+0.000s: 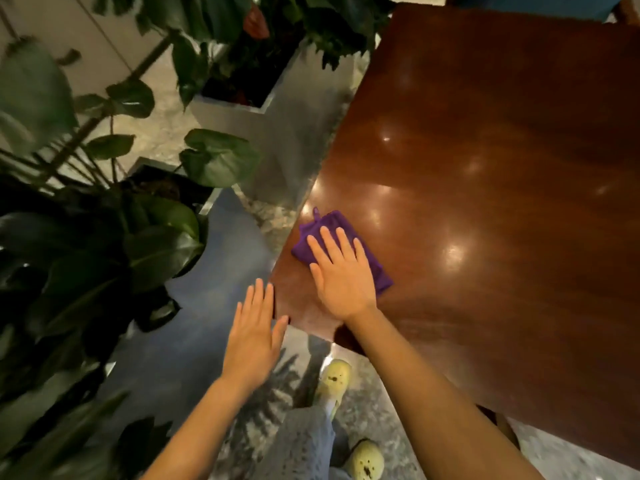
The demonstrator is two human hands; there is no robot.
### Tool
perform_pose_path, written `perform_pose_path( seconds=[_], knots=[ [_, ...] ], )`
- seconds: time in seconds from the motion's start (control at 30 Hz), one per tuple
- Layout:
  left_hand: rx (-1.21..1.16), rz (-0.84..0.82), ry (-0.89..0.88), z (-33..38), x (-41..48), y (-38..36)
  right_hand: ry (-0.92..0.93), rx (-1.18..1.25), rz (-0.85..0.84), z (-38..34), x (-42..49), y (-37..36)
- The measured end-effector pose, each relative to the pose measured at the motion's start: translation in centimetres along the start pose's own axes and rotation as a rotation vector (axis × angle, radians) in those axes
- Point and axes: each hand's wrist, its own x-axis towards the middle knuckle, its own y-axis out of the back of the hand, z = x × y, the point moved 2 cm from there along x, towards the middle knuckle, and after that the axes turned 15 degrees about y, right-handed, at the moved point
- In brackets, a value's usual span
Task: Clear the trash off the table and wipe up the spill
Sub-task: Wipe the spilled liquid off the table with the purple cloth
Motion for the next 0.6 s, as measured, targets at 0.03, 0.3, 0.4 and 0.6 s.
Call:
perform_pose_path(
  seconds=[0.03, 0.3, 0.4, 0.6],
  knots=[
    [0.002, 0.003, -0.003, -0.4, -0.7, -0.4, 0.049, -0.003, 0.0, -0.6, -0.4, -0.2],
    [-0.12, 0.011, 0.025, 0.2, -1.3, 0.3, 0.486, -0.046, -0.14, -0.4, -5.6, -0.3],
    [-0.085, 0.046, -0.085, 2.1, -1.9, 0.3, 0.547, -0.026, -0.145, 1.2, -8.1, 0.0],
    [0.031, -0.01, -0.331, 6.8, -3.2, -1.1, 0.442, 0.133, -0.153, 4.0, -13.2, 1.8]
  ],
)
